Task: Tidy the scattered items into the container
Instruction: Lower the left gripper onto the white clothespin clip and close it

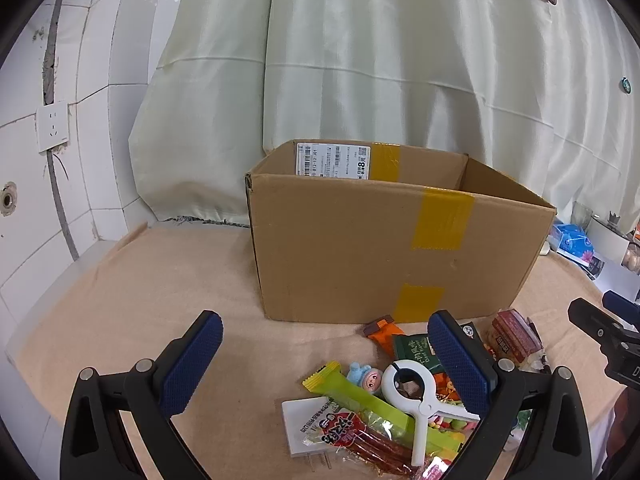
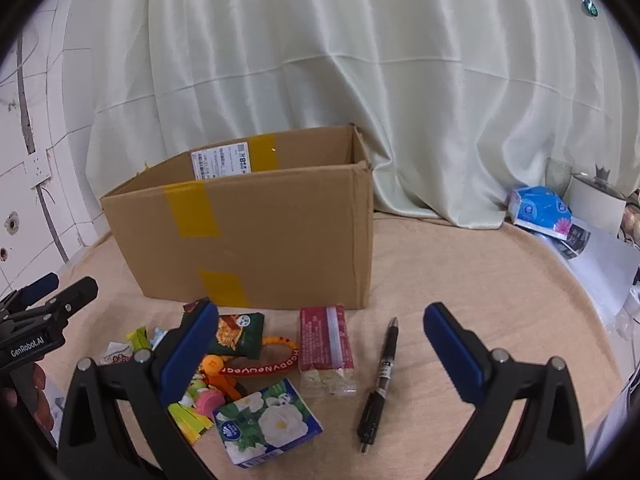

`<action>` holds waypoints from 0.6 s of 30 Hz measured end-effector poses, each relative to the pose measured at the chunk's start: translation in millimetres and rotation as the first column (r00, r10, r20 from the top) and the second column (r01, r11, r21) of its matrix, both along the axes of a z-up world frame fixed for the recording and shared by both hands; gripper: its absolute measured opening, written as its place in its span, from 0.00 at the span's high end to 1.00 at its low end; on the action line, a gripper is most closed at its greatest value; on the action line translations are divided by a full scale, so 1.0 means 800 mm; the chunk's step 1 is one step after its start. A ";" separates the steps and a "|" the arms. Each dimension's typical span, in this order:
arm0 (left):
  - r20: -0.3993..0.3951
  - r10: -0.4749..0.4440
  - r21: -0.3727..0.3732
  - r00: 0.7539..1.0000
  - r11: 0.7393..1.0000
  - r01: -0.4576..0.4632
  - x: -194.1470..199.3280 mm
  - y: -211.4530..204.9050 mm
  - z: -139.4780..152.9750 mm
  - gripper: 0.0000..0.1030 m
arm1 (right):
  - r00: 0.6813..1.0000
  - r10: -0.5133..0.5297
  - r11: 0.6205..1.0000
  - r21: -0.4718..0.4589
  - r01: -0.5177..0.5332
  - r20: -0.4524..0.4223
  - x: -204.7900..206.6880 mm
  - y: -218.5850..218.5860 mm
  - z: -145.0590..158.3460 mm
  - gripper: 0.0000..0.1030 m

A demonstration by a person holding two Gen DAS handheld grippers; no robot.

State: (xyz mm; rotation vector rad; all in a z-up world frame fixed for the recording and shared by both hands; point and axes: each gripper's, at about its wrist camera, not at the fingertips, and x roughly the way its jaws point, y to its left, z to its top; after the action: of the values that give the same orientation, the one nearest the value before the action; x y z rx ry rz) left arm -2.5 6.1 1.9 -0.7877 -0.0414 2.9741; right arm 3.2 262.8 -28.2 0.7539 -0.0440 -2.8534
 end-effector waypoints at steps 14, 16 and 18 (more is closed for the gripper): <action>0.044 -0.029 0.010 0.999 1.000 0.028 -0.005 0.005 -0.012 0.00 | 1.000 0.009 1.000 -0.001 -0.009 0.006 0.000 -0.002 0.000 0.00; 0.049 -0.040 0.007 0.998 0.999 0.040 -0.007 0.010 -0.015 0.00 | 1.000 0.006 1.000 0.001 -0.006 0.006 -0.001 -0.001 0.000 0.00; 0.060 -0.047 0.005 0.997 0.999 0.046 -0.009 0.017 -0.021 0.00 | 1.000 0.005 1.000 0.000 -0.005 0.005 -0.001 -0.001 0.000 0.00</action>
State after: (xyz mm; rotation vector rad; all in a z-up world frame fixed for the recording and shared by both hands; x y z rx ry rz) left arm -10.0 19.5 -14.6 -0.8648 -0.0312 2.9056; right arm 2.4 261.9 -28.1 0.7598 -0.0428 -2.8464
